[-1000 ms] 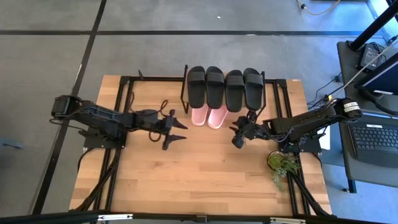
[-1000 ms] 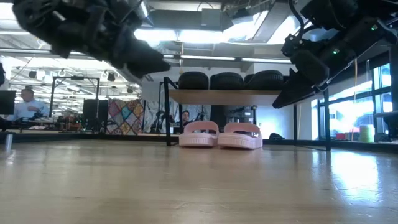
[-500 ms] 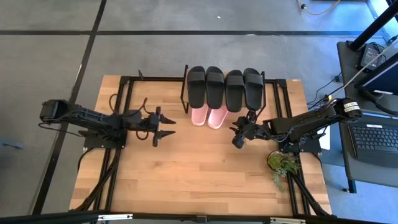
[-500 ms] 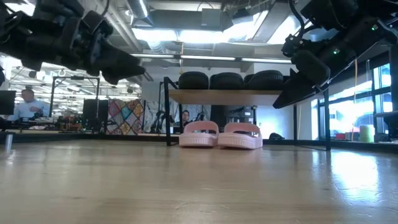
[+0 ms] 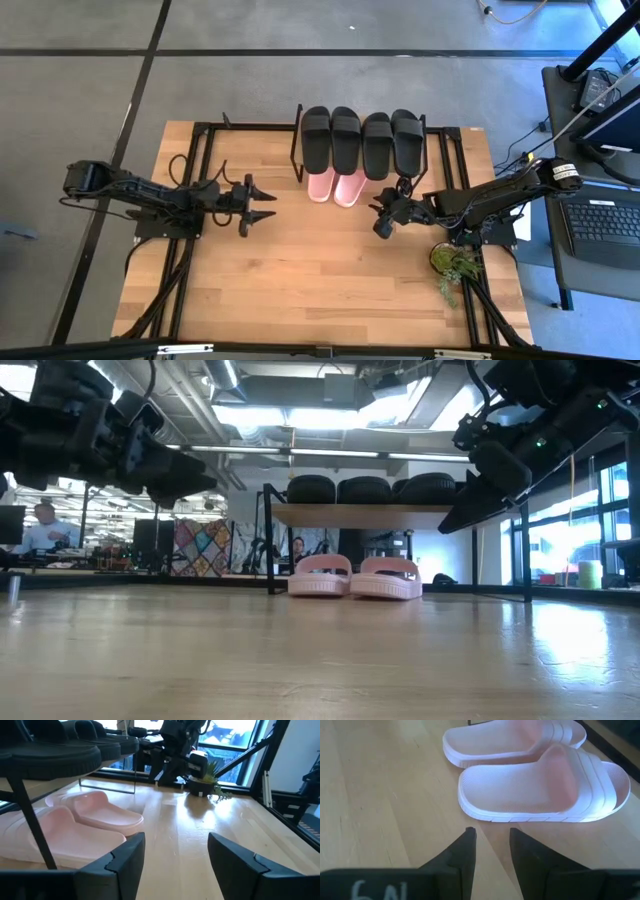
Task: Pick and place slides into the shelf
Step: Return to Home Position
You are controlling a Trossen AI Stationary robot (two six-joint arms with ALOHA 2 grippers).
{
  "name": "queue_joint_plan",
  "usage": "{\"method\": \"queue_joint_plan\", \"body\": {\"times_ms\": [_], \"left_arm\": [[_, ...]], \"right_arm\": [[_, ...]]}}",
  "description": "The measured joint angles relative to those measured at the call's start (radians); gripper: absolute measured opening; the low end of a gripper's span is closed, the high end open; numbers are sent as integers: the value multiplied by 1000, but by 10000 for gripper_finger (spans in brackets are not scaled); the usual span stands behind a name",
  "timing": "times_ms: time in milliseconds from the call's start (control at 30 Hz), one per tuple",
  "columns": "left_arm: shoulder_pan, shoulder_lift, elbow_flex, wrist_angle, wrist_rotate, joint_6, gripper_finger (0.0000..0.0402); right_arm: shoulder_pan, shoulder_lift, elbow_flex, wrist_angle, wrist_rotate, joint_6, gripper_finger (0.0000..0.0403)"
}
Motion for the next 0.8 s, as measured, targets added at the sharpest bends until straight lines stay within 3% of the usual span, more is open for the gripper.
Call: {"method": "queue_joint_plan", "body": {"times_ms": [667, 800], "left_arm": [[0, 0, 0, -4, -16, -39, 208], [0, -46, 0, -7, 1, -29, 208]], "right_arm": [[0, 0, 0, 0, 1, -100, 120], [0, 0, 0, 1, 1, -101, 120]]}}
